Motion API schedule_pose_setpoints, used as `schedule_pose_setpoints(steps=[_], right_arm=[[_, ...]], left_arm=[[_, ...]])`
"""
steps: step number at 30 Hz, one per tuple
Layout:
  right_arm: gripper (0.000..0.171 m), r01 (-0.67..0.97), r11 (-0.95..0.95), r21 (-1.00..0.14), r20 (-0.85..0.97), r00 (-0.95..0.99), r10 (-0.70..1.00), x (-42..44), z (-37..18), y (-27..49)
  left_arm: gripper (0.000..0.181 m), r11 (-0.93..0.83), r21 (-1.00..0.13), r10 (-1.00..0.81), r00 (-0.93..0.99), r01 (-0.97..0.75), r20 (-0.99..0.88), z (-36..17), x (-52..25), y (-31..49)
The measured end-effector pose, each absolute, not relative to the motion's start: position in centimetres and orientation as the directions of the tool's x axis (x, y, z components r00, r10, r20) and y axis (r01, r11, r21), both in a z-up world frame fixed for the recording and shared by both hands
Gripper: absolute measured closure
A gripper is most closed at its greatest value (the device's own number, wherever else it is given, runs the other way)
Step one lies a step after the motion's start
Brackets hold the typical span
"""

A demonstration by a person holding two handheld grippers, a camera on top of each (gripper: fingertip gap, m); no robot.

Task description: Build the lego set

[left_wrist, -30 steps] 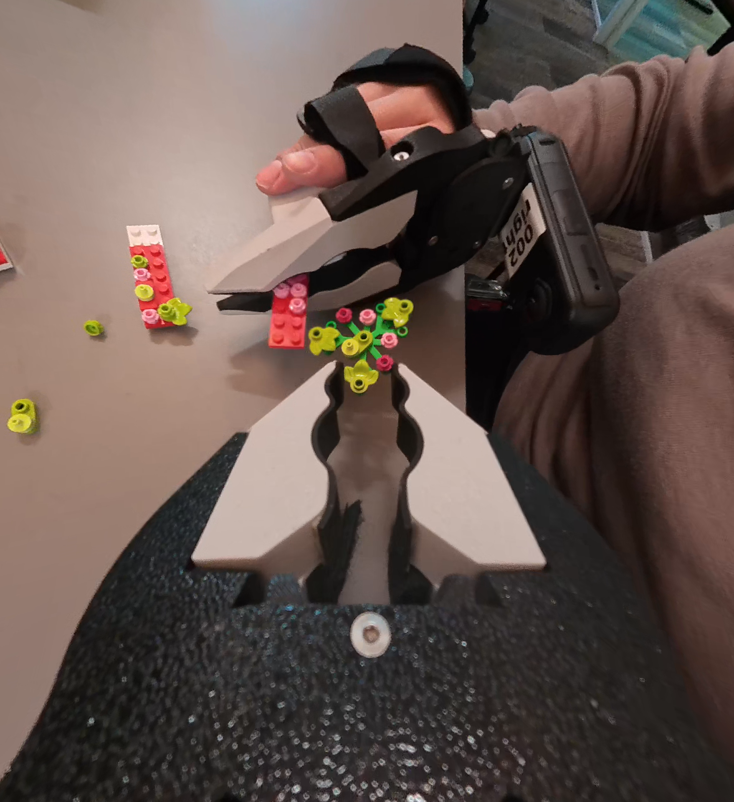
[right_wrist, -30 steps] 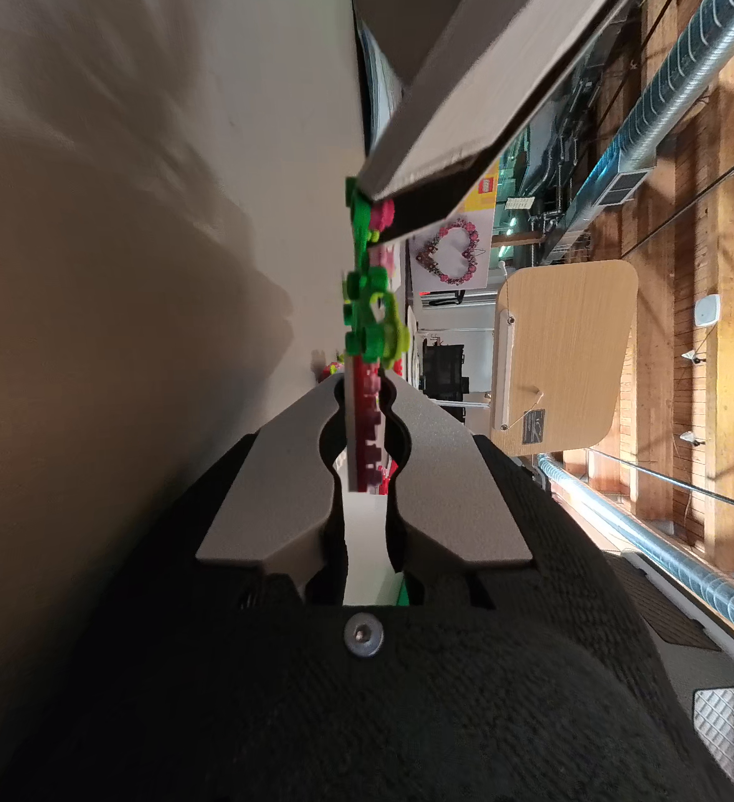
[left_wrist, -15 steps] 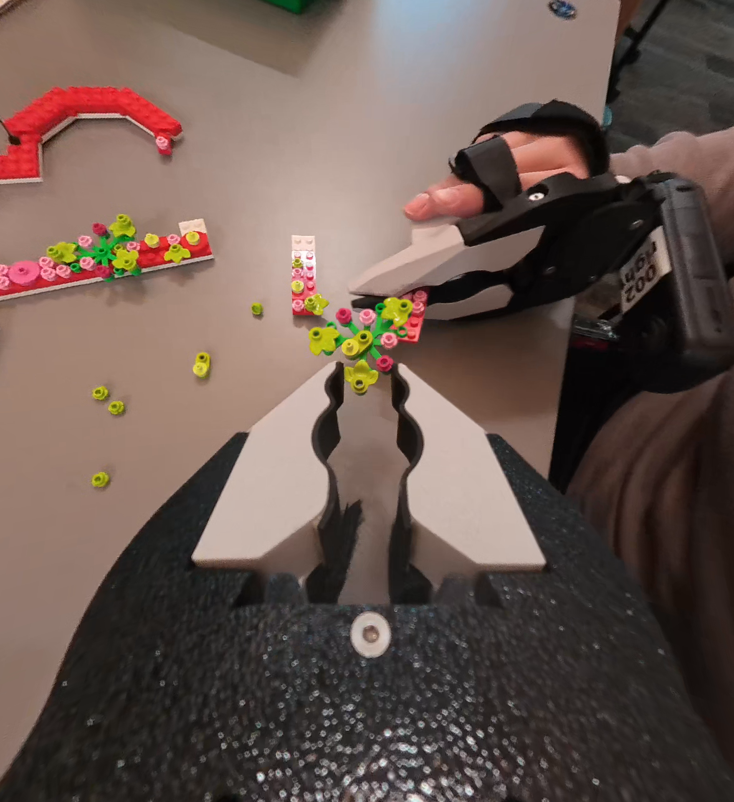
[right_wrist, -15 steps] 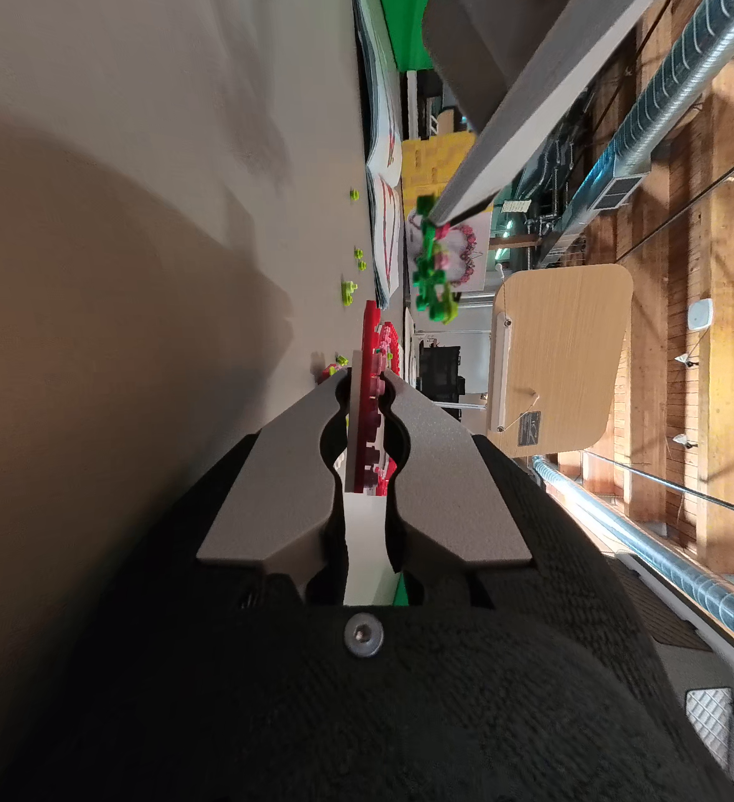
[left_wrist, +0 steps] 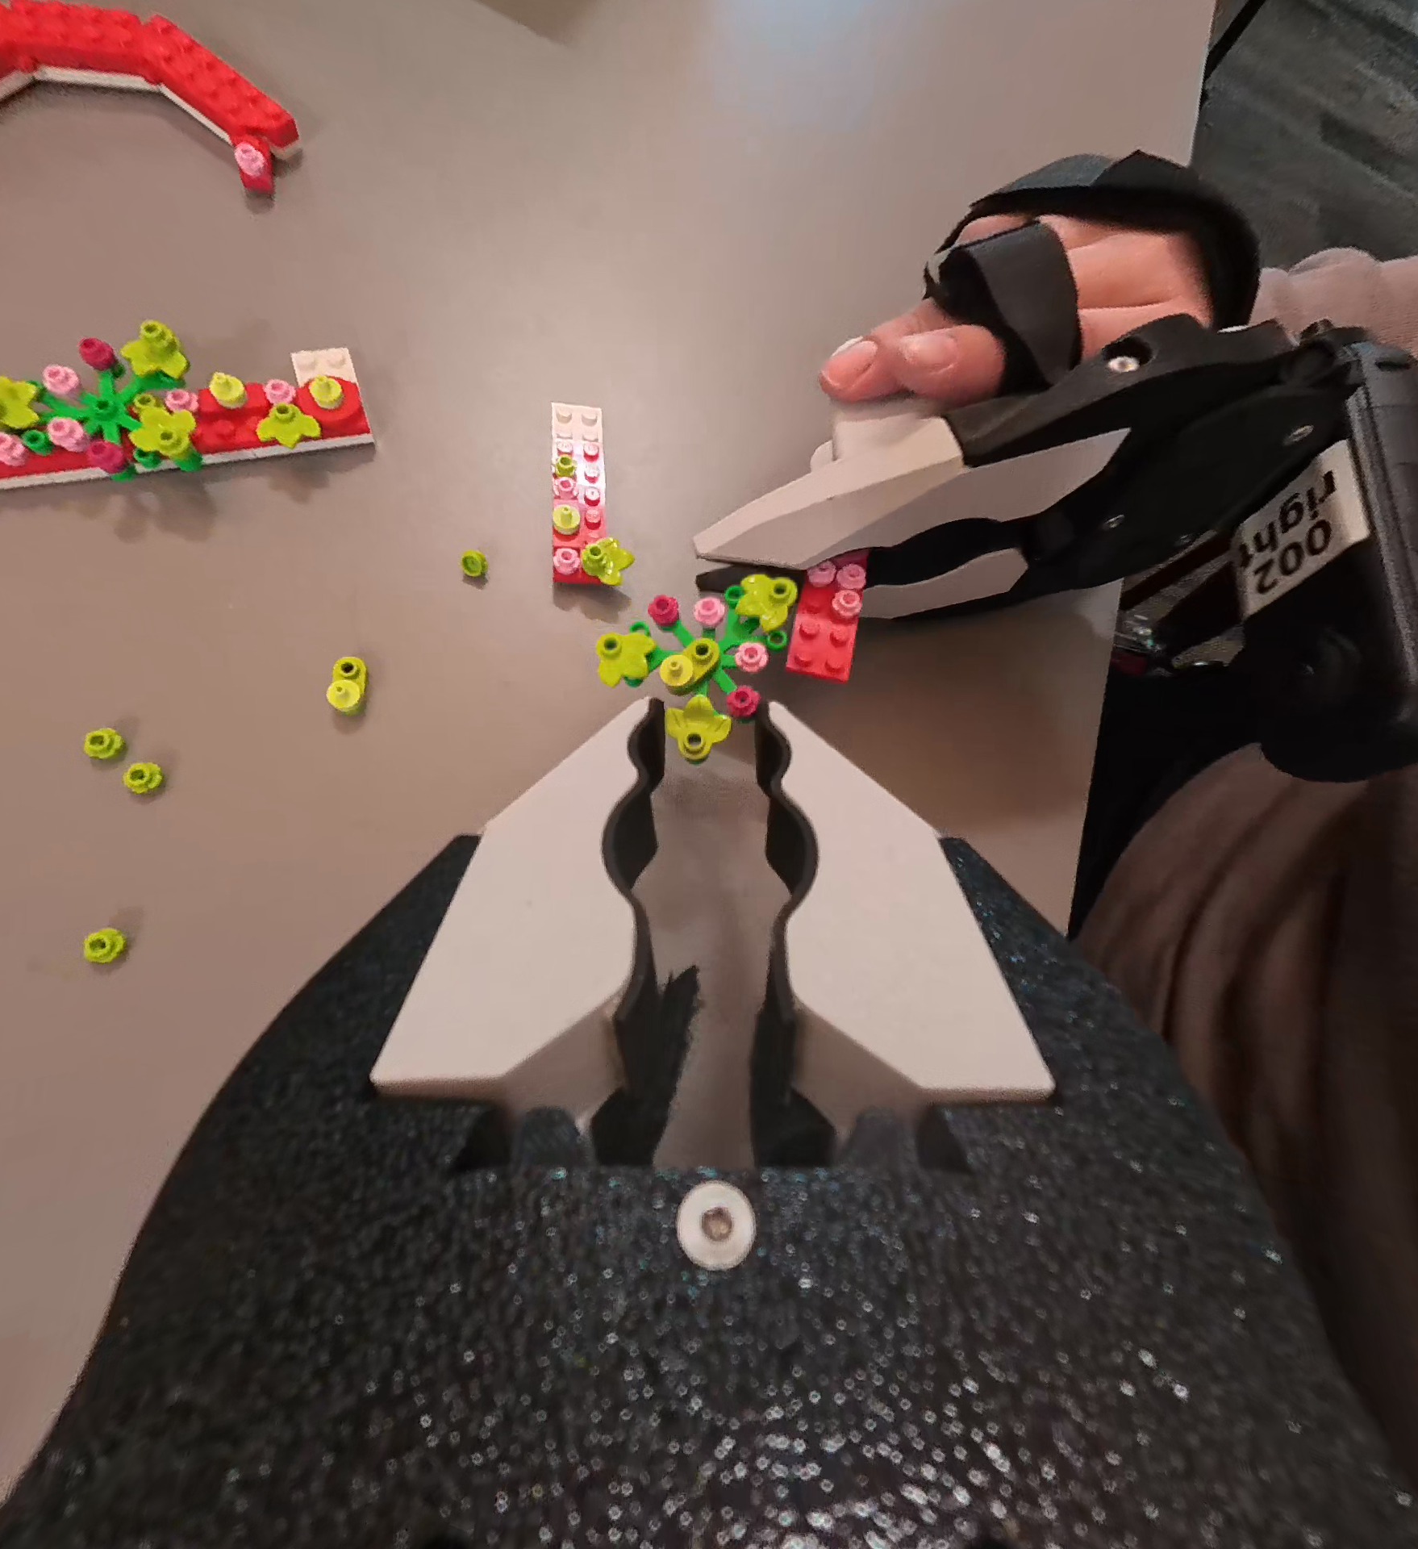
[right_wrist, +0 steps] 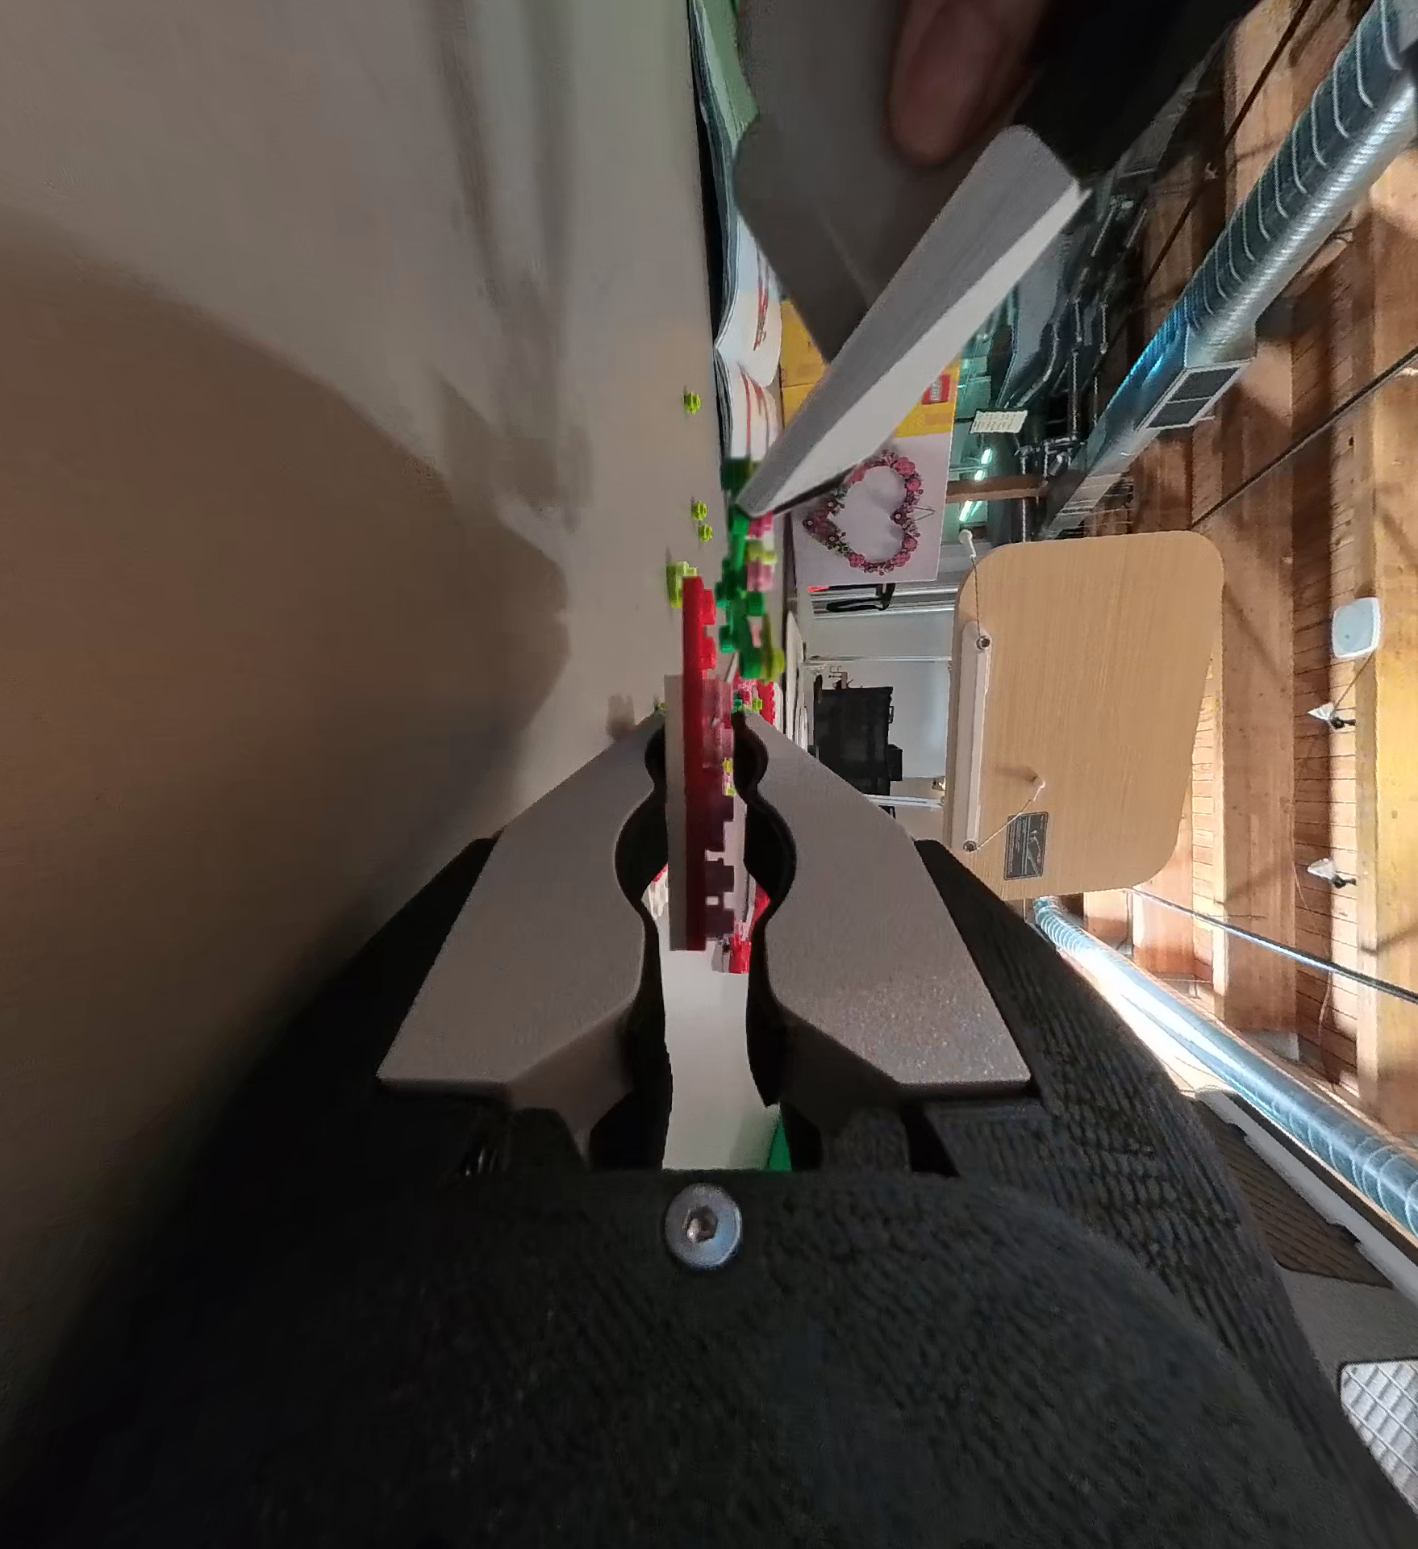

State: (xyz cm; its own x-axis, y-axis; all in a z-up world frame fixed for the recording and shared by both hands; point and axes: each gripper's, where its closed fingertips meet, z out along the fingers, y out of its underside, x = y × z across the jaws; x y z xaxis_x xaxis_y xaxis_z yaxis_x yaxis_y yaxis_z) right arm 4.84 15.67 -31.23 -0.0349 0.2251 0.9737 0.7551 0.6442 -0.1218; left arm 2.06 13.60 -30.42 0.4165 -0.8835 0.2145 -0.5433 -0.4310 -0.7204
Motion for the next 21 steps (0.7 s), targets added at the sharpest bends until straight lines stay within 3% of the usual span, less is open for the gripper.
schedule_pose_setpoints(steps=[1,21], right_arm=[[0.161,0.754,0.645,-0.122,0.974,-0.035,0.225,4.84,-31.23,15.65],[0.154,0.73,0.665,-0.158,0.966,-0.024,0.256,4.71,-31.24,15.15]], left_arm=[[0.162,-0.435,-0.717,-0.883,0.416,-0.545,0.219,-30.57,2.09,13.59],[0.162,-0.447,-0.712,-0.885,0.386,-0.541,0.262,-30.72,2.62,13.0]])
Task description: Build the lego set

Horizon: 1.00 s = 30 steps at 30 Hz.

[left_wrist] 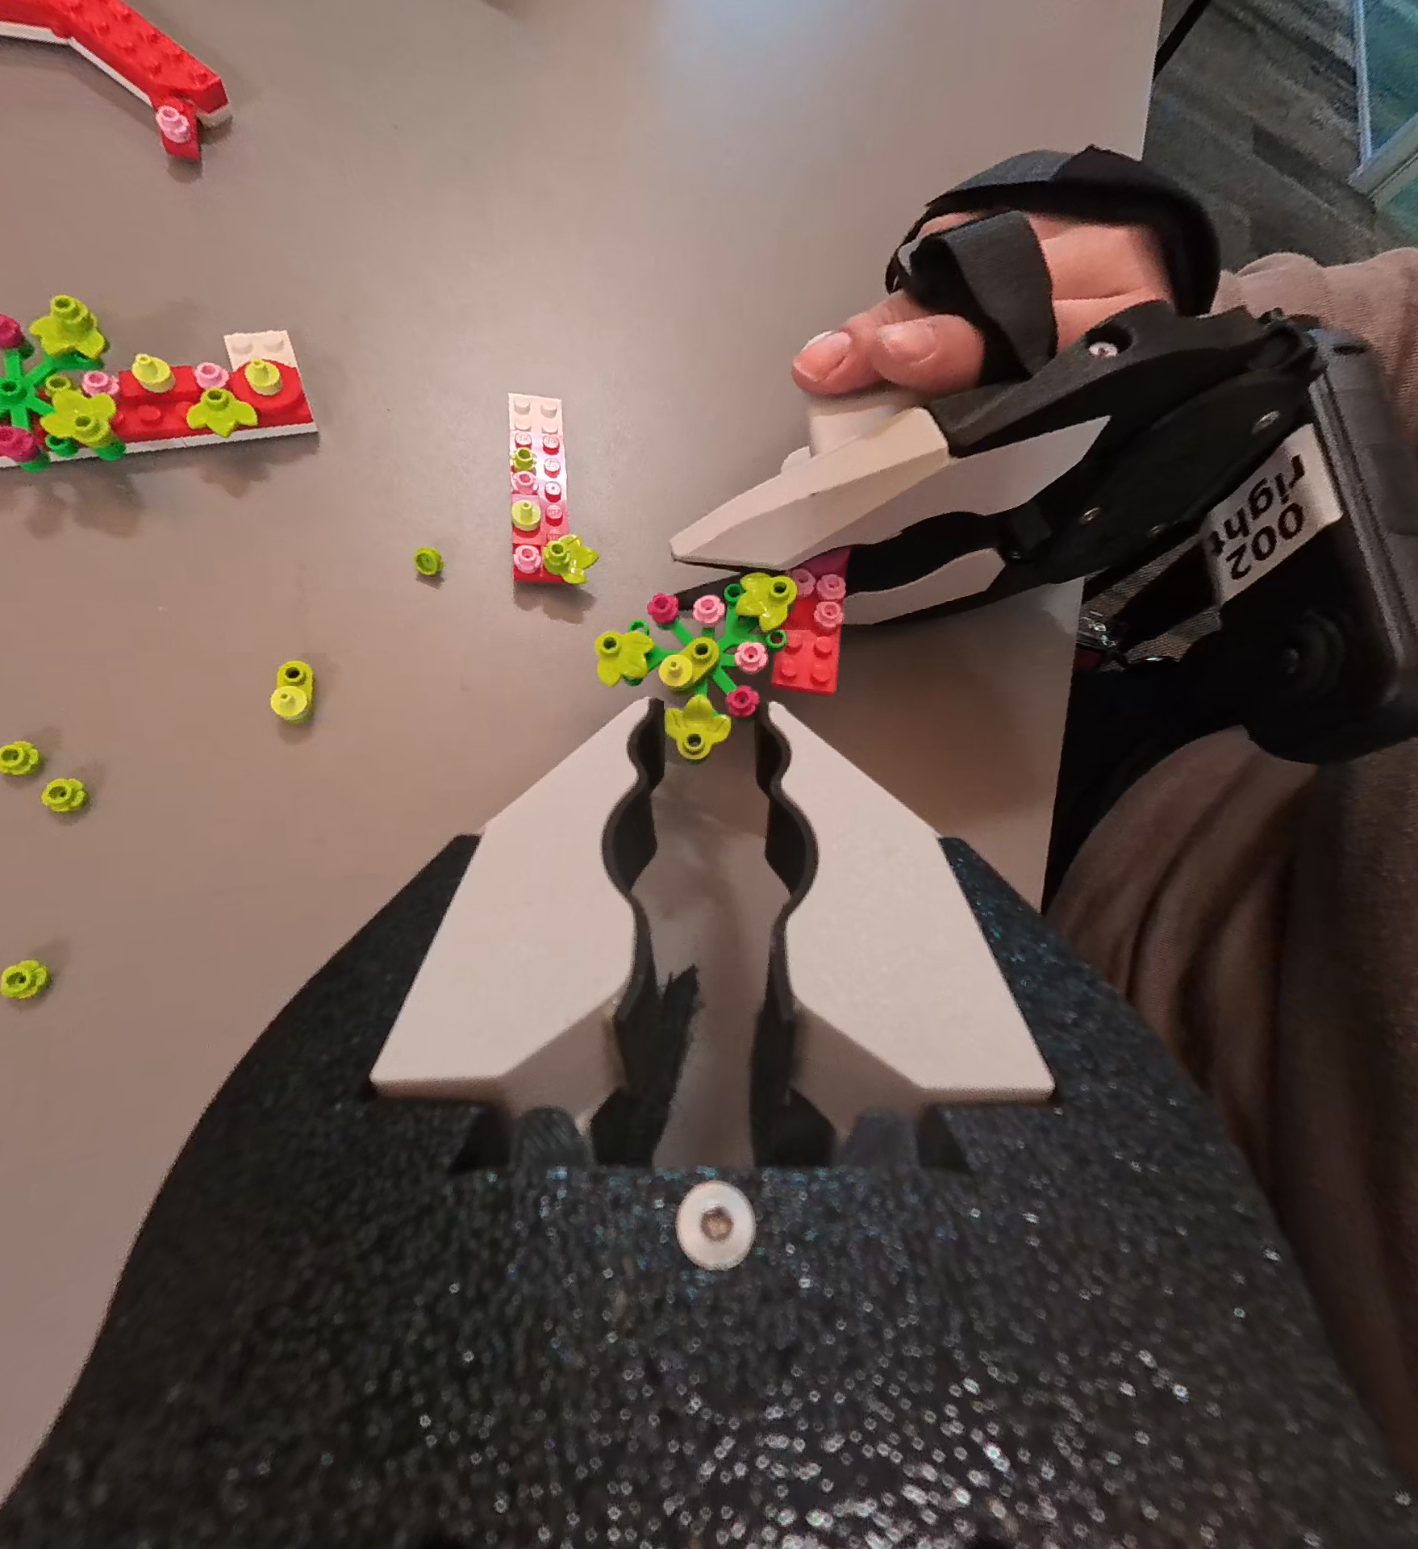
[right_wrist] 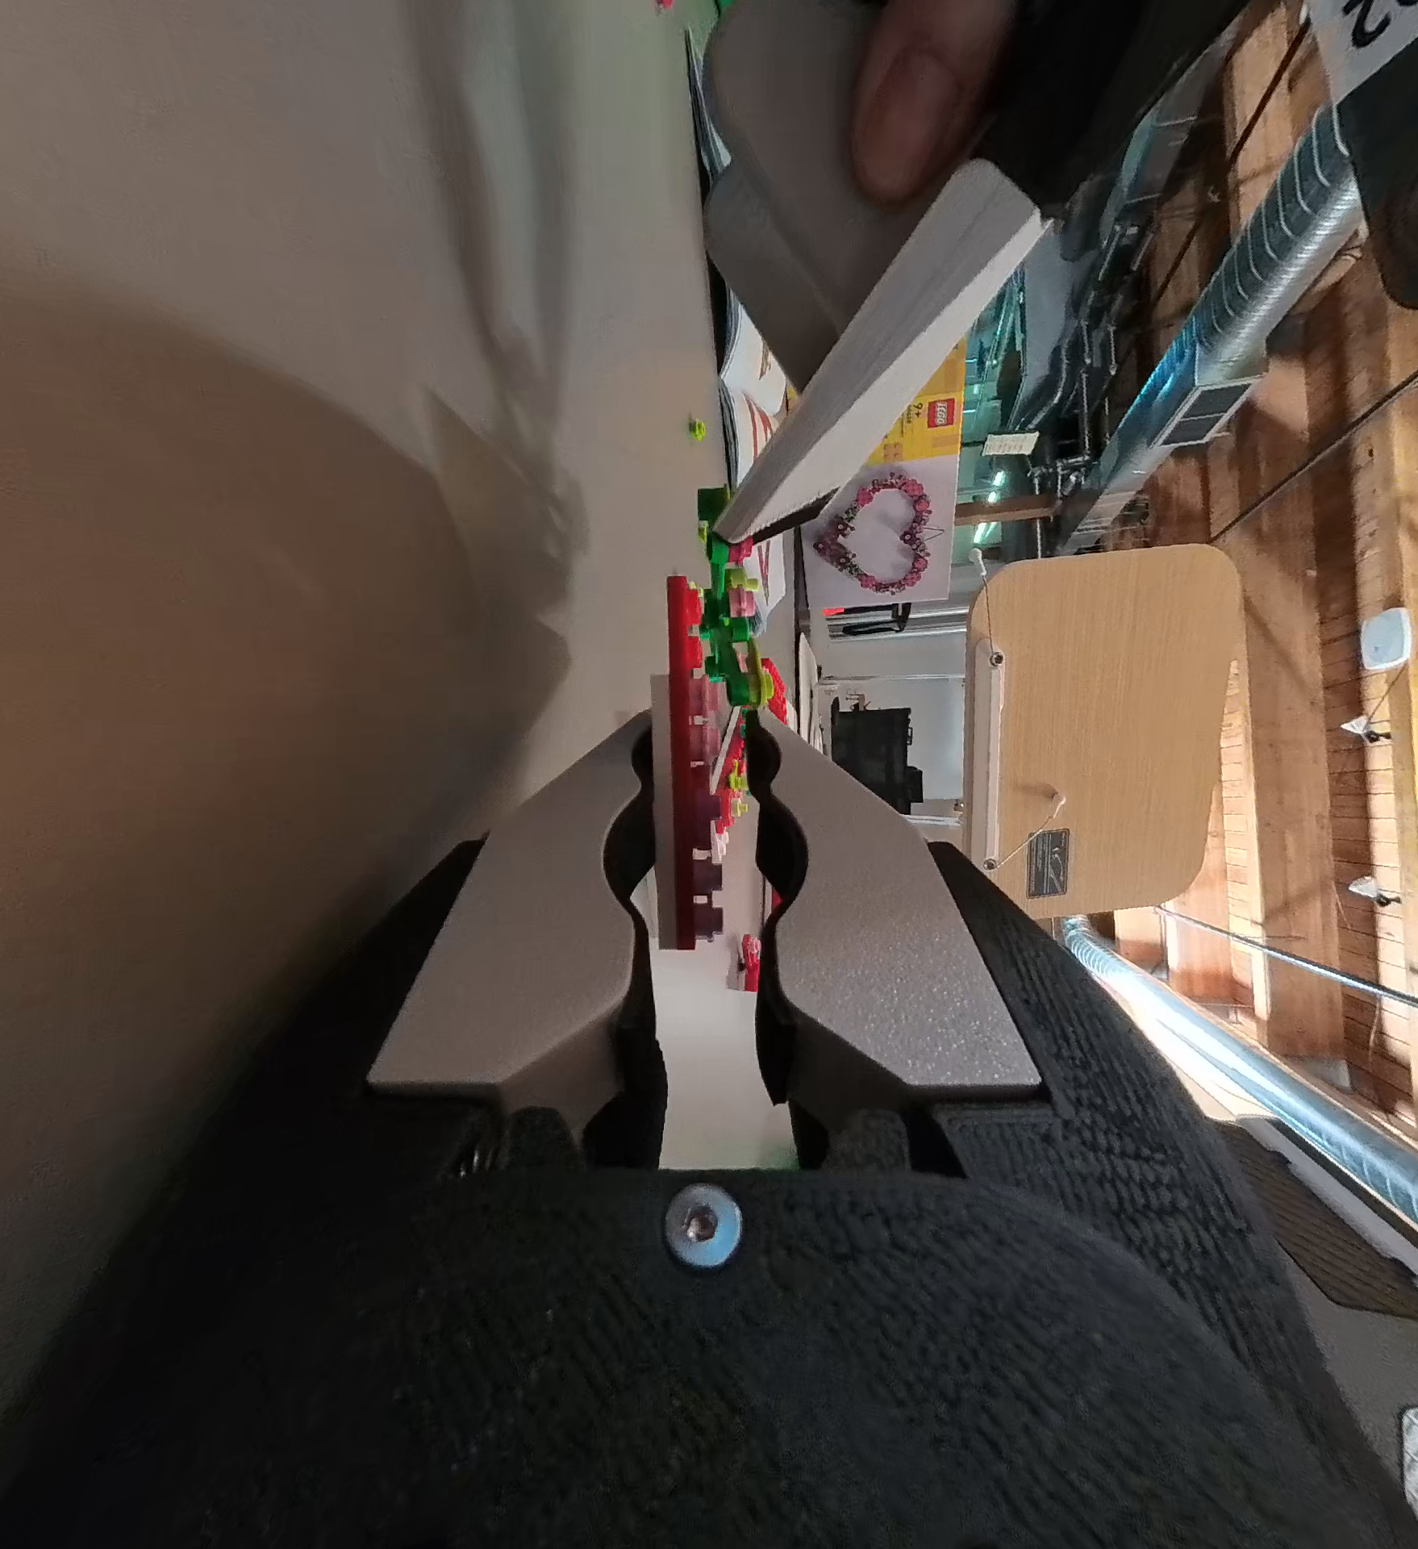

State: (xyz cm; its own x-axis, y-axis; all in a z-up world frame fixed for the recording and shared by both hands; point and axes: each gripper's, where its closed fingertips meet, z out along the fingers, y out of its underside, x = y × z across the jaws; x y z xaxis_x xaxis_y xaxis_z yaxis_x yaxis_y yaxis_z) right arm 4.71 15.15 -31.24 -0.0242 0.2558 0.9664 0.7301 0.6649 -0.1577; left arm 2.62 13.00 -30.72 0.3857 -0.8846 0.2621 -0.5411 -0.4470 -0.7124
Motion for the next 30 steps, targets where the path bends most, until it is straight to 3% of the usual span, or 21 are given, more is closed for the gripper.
schedule_pose_setpoints(steps=[30], right_arm=[[0.152,0.697,0.696,-0.17,0.965,-0.025,0.26,4.5,-31.2,14.7]], left_arm=[[0.162,-0.462,-0.65,-0.884,0.369,-0.603,0.286,-31.8,2.8,11.8]])
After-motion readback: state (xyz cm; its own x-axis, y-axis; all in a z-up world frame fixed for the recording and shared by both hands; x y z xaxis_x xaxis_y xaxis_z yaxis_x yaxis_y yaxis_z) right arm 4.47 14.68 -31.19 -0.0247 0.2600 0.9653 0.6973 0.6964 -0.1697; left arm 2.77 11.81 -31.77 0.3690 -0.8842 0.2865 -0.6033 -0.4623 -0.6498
